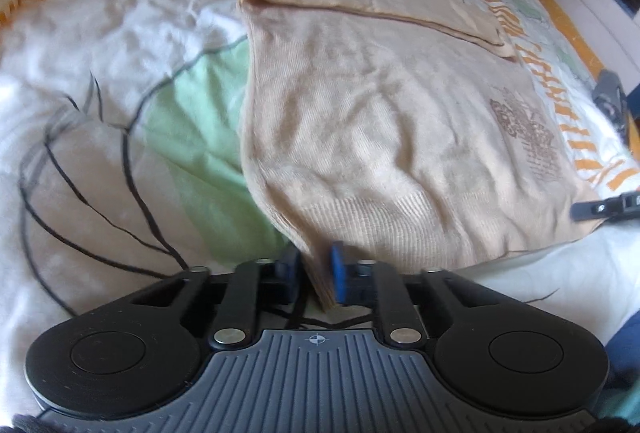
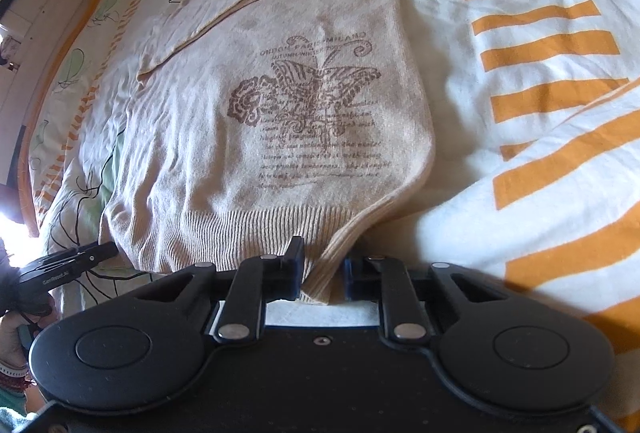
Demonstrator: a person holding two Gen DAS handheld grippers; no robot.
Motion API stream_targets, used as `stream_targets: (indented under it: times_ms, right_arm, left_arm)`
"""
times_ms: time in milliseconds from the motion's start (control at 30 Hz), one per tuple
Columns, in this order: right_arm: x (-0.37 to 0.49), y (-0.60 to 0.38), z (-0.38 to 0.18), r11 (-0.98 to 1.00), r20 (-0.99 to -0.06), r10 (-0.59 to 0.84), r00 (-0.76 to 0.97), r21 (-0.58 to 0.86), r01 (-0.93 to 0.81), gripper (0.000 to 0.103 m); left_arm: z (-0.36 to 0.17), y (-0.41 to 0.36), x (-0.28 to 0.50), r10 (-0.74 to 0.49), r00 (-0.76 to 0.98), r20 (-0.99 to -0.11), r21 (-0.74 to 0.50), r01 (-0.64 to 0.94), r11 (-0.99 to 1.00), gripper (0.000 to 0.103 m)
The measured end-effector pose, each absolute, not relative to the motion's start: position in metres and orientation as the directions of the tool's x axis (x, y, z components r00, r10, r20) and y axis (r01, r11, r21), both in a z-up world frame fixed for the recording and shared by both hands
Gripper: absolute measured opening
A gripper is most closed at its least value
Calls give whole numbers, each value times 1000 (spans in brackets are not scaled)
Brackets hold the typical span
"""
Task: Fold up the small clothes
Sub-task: 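Close the right gripper on the ribbed hem while the left gripper grasps it too, then fold the hem up toward the collar with both grippers and release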
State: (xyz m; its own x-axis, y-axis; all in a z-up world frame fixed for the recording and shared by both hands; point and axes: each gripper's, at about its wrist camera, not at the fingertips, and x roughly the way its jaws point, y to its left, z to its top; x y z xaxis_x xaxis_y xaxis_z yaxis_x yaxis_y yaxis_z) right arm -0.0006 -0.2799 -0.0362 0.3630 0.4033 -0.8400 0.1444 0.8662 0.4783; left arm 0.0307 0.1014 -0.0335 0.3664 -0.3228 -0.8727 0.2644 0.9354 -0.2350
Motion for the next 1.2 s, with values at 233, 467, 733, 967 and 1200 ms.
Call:
stream_targets:
  times_ms: [233, 467, 733, 967, 1200]
  right_arm:
    - [-8, -292, -24, 814, -769, 443, 462, 560, 152, 14]
    - [5, -307, 3, 781, -655, 436, 617, 616, 101, 13]
    - [51, -321, 3, 778, -615, 394, 683, 619, 108, 13]
    - [107, -331, -22, 786, -628, 333, 704, 597, 160, 13]
    - [127, -322, -35, 851, -628, 265, 731, 509, 129, 23]
  left_arm:
    - [-25, 108, 31, -355, 425, -832, -301, 192, 934, 5]
    - [5, 118, 45, -400, 529, -749, -378, 154, 913, 5]
    - [12, 112, 94, -405, 597, -692, -395, 156, 905, 5]
    - [-20, 115, 146, -361, 601, -713, -413, 55, 909, 5]
    - [-34, 111, 166, -315, 594, -740, -358, 48, 932, 12]
